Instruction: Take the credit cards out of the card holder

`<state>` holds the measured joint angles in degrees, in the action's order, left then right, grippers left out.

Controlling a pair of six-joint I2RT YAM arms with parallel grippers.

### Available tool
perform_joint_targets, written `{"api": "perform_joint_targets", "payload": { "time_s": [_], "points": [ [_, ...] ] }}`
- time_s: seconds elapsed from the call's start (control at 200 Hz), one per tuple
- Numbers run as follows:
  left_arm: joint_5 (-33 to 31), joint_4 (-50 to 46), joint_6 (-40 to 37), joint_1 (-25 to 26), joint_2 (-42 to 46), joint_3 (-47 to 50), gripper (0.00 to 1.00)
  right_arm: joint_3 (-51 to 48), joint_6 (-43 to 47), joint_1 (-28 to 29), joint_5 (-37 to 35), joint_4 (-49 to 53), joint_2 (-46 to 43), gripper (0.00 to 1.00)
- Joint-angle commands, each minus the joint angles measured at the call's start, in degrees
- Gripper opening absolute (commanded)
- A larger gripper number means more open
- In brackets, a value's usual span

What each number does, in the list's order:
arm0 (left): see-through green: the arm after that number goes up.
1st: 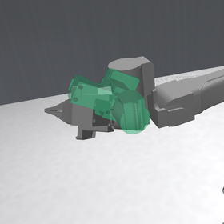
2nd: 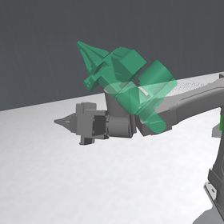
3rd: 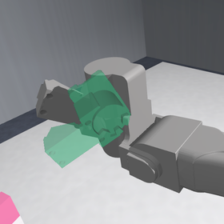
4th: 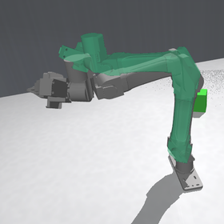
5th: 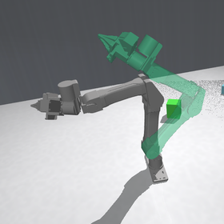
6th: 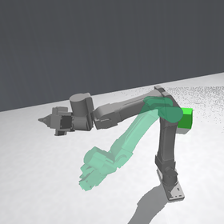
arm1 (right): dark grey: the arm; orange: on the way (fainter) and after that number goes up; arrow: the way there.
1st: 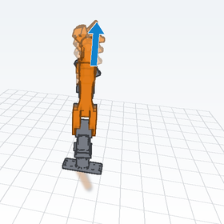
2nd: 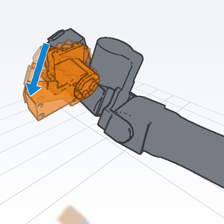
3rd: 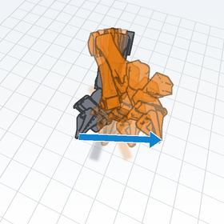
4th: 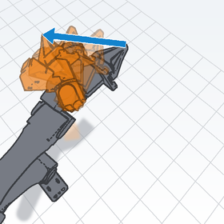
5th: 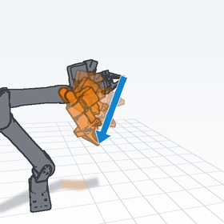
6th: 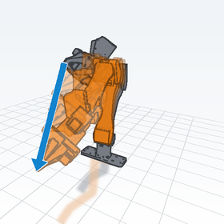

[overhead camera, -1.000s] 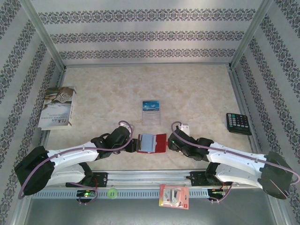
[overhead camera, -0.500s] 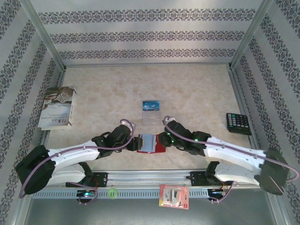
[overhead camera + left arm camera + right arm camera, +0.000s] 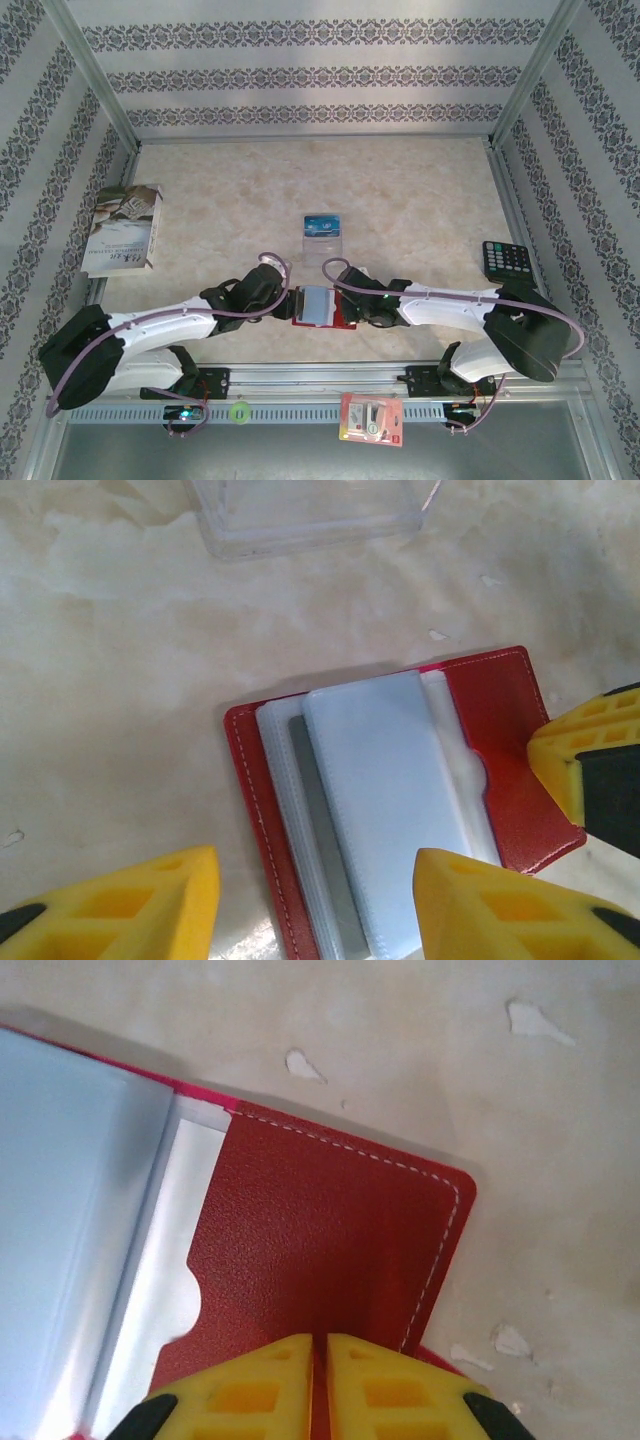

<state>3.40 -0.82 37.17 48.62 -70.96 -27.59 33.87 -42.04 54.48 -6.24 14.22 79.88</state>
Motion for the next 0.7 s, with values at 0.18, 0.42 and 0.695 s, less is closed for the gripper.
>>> {"api": "perform_joint_targets", "payload": {
  "time_s": [0.18,0.42,0.695],
  "points": [
    [-3.0,-1.9,-0.4,-0.7,-2.5,-2.0,0.49,-2.8,6.5,-0.5,-0.5,-6.1,-1.0,0.23],
    [-9.1,-5.8,2.2,-0.7,12.4,1.8,0.6,0.2,10.3,2.3,-0.7,-6.5,-5.6,0.6],
    [-15.7,-15.1,1.2,-0.8,26.7,2.2,0.85,9.1,7.2,7.9,-6.1,0.7,-2.8,0.75]
  ]
}}
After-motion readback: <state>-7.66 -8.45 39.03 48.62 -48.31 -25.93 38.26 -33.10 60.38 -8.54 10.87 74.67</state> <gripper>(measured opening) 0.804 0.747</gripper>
